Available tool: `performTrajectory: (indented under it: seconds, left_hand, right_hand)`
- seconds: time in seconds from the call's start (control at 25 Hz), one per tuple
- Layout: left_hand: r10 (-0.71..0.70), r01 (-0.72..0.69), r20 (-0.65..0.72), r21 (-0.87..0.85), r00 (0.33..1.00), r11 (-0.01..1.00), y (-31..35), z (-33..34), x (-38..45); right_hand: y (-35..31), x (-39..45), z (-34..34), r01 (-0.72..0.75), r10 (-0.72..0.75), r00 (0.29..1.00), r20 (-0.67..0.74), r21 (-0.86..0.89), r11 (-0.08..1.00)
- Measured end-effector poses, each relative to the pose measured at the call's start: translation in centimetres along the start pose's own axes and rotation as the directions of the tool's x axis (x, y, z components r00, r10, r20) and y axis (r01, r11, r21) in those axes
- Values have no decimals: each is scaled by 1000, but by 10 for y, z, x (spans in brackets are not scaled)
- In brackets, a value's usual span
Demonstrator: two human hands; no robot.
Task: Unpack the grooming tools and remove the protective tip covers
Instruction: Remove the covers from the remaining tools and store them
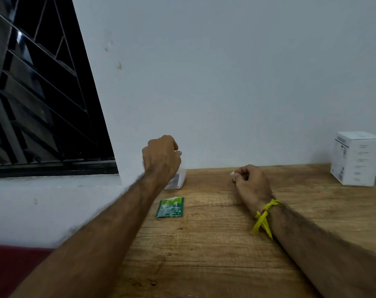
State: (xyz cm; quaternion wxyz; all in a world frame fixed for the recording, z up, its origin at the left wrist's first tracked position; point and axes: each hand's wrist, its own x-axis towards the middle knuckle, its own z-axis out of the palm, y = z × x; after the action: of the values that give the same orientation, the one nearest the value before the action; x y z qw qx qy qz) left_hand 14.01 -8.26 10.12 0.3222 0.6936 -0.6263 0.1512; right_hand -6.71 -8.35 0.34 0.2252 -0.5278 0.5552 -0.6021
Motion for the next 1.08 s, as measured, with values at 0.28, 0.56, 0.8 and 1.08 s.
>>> performTrajectory:
  seconds: [0.28, 0.56, 0.8, 1.08]
  left_hand:
    - [26, 3, 73, -382, 997, 924, 2, -16, -75]
    - [-150, 100, 471, 129, 869, 987, -38, 5, -88]
    - [-125, 142, 476, 0, 871, 990, -27, 12, -78]
    - [52, 93, 477, -275, 877, 957, -28, 9, -84]
  right_hand:
    - [4, 5, -4, -60, 50, 996, 70, 164, 985]
    - [-1, -3, -2, -19, 5, 994, 109, 123, 992]
    - [-10, -10, -5, 28, -38, 991, 131, 82, 996]
    - [-21, -27, 2, 1, -35, 975, 218, 157, 988]
